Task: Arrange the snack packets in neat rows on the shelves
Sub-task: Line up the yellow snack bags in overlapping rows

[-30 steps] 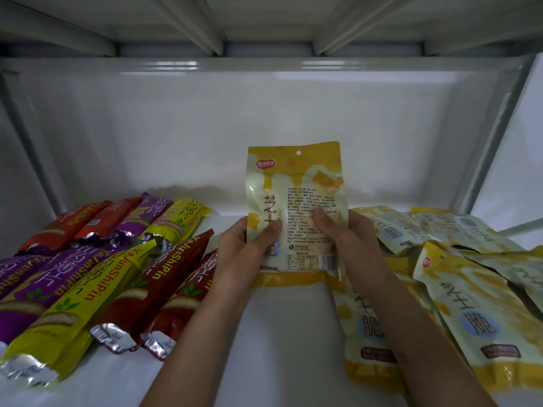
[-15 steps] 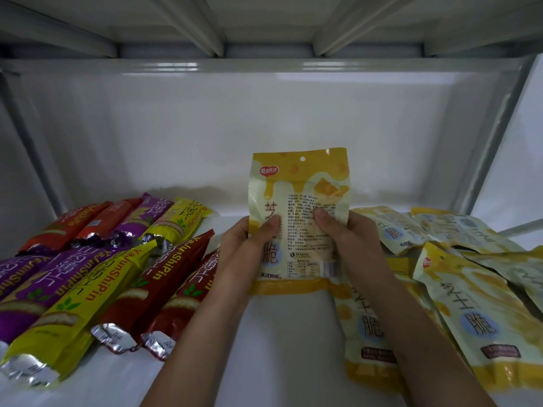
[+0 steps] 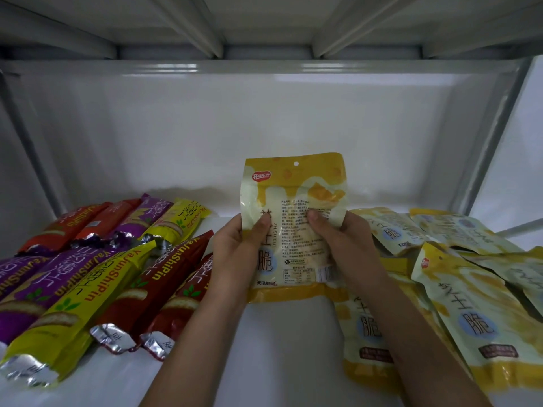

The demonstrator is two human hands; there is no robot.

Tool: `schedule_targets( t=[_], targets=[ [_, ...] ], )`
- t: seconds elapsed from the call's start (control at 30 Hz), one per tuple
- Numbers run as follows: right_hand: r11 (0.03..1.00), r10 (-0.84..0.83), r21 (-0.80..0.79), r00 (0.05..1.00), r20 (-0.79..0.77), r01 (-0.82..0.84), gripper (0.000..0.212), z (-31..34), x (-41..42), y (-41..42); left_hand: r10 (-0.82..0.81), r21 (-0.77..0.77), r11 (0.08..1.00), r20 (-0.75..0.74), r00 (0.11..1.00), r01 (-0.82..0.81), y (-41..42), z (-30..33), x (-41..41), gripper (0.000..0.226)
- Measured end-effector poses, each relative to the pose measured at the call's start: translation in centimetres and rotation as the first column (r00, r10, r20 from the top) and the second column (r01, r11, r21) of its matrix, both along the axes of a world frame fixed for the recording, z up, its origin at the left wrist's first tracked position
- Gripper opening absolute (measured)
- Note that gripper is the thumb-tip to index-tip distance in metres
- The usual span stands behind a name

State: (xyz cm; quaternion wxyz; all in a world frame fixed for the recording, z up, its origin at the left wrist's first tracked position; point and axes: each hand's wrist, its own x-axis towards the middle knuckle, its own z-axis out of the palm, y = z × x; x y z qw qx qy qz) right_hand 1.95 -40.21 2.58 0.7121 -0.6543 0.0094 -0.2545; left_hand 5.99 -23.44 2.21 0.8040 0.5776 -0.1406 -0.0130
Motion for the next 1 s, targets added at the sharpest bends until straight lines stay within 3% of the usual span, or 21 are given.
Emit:
schedule_targets(
  t=[0.17,0.33,0.5,0.63,0.8,1.0],
  targets=[
    [0.999,0.004,0.049,1.000,0.027,-0.005,0.019,0.48,-0.34,0.16,0.015,0.023,1.000,0.029,0.999,-0.016,0.05,-0.12,0.19,0.021],
    [0.998,-0.061,0.008,0.998,0.013,0.061,0.015,0.32,-0.27,0.02,-0.026,-0.015,1.000,-0.057,0.998,0.025,-0.08,0.08,0.02,0.018],
    [0.996,-0.032,-0.084,0.999,0.001,0.032,0.016,0.44,-0.36,0.35,0.052,-0.024,0.998,0.017,0.998,-0.052,0.02,-0.09,0.21,0.015],
    [0.999,0.008,0.048,1.000,0.025,-0.009,0.023,0.70,-0.47,0.58,0.058,-0.021,0.998,0.029,0.998,-0.057,0.12,-0.22,0.35,0.016],
    [0.997,-0.064,0.037,0.996,0.063,0.062,0.021,0.46,-0.31,0.15,-0.012,-0.059,0.998,-0.031,0.999,0.010,-0.07,0.05,0.02,0.018],
    [0.997,-0.022,0.069,0.999,0.028,0.020,0.015,0.30,-0.18,0.21,0.082,0.026,0.996,0.108,0.991,-0.086,-0.20,-0.36,0.24,0.015]
  ],
)
